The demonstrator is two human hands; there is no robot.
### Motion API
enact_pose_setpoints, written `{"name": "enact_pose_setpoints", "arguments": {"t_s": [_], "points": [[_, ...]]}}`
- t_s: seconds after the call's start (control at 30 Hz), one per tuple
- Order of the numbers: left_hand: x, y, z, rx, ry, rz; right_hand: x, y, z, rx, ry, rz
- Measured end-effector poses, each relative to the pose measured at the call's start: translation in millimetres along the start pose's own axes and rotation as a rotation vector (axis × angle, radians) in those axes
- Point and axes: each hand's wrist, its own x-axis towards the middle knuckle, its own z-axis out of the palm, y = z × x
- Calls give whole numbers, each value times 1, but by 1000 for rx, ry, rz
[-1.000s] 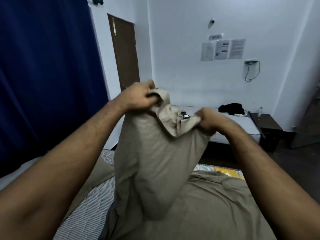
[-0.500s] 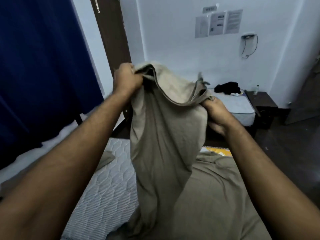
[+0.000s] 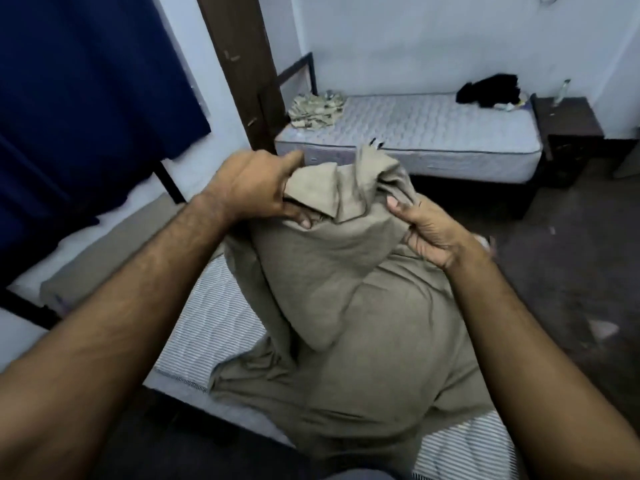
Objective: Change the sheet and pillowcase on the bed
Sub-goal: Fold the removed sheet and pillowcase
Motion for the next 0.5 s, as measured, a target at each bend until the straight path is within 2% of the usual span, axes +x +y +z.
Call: {"name": "enact_pose_setpoints", "arguments": {"t_s": [0.13, 0.2, 0.33, 0.43, 0.5], "points": [[-6, 19, -9, 8, -171, 30, -24, 37, -2, 145, 88, -106], [-8, 29, -10, 58, -191, 56, -40, 49, 1, 215, 144, -180], [-18, 55, -4, -3, -40, 108, -78, 51, 9, 295, 308, -197], [-25, 82, 2, -296, 86, 94, -111, 47, 0, 217, 459, -174], [-29, 105, 12, -527, 171, 23, -135, 39, -9, 180, 551, -167]]}}
